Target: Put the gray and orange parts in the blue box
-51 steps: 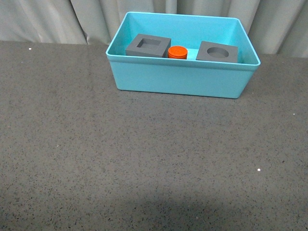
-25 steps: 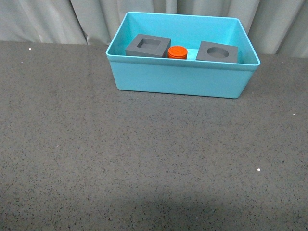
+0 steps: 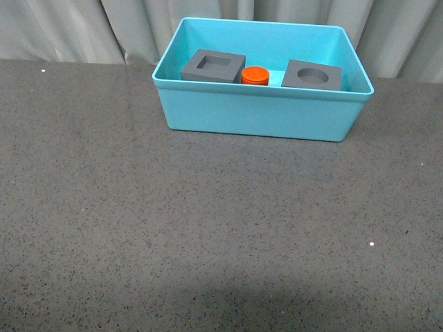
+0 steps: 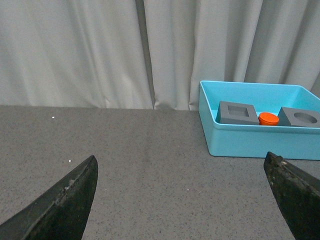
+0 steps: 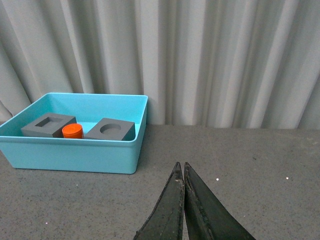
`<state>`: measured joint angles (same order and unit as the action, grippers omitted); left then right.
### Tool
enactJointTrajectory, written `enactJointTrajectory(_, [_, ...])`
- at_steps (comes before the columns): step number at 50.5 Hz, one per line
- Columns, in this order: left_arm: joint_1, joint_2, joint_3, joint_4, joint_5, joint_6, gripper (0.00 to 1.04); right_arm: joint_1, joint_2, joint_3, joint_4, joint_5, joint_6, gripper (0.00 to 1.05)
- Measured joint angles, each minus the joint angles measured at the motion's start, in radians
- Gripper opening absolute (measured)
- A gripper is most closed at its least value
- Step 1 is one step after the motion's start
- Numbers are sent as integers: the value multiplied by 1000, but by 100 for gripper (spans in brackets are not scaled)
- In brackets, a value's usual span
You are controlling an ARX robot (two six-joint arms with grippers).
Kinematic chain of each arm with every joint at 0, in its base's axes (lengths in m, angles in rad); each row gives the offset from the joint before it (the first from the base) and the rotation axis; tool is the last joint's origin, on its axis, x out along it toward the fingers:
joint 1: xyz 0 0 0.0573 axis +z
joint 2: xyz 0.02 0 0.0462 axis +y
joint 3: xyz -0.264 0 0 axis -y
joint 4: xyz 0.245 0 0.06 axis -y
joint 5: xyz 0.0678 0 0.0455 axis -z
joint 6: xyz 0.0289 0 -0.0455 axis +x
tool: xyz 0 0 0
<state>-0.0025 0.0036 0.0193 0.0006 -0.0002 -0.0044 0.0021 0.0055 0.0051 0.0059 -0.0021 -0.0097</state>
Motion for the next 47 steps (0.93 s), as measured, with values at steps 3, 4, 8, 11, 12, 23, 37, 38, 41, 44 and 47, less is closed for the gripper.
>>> enactJointTrajectory(3, [0, 0, 0, 0, 0, 0, 98, 0, 0, 0, -4, 0, 0, 0])
enactJointTrajectory(4, [0, 0, 0, 0, 0, 0, 98, 0, 0, 0, -4, 0, -1, 1])
enactJointTrajectory(8, [0, 0, 0, 0, 0, 0, 98, 0, 0, 0, -4, 0, -1, 16])
enactJointTrajectory(11, [0, 0, 0, 0, 0, 0, 98, 0, -1, 0, -4, 0, 0, 27])
enactJointTrajectory(12, [0, 0, 0, 0, 0, 0, 98, 0, -1, 0, -4, 0, 0, 31])
enactJointTrajectory(23, [0, 0, 0, 0, 0, 0, 98, 0, -1, 0, -4, 0, -1, 66])
enactJointTrajectory(37, [0, 0, 0, 0, 0, 0, 98, 0, -1, 0, -4, 0, 0, 95])
enactJointTrajectory(38, [0, 0, 0, 0, 0, 0, 98, 0, -1, 0, -4, 0, 1, 94])
enactJointTrajectory(41, [0, 0, 0, 0, 0, 0, 98, 0, -1, 0, -4, 0, 1, 95])
enactJointTrajectory(44, [0, 0, 0, 0, 0, 0, 98, 0, -1, 0, -4, 0, 0, 95])
enactJointTrajectory(47, [0, 0, 0, 0, 0, 0, 98, 0, -1, 0, -4, 0, 0, 95])
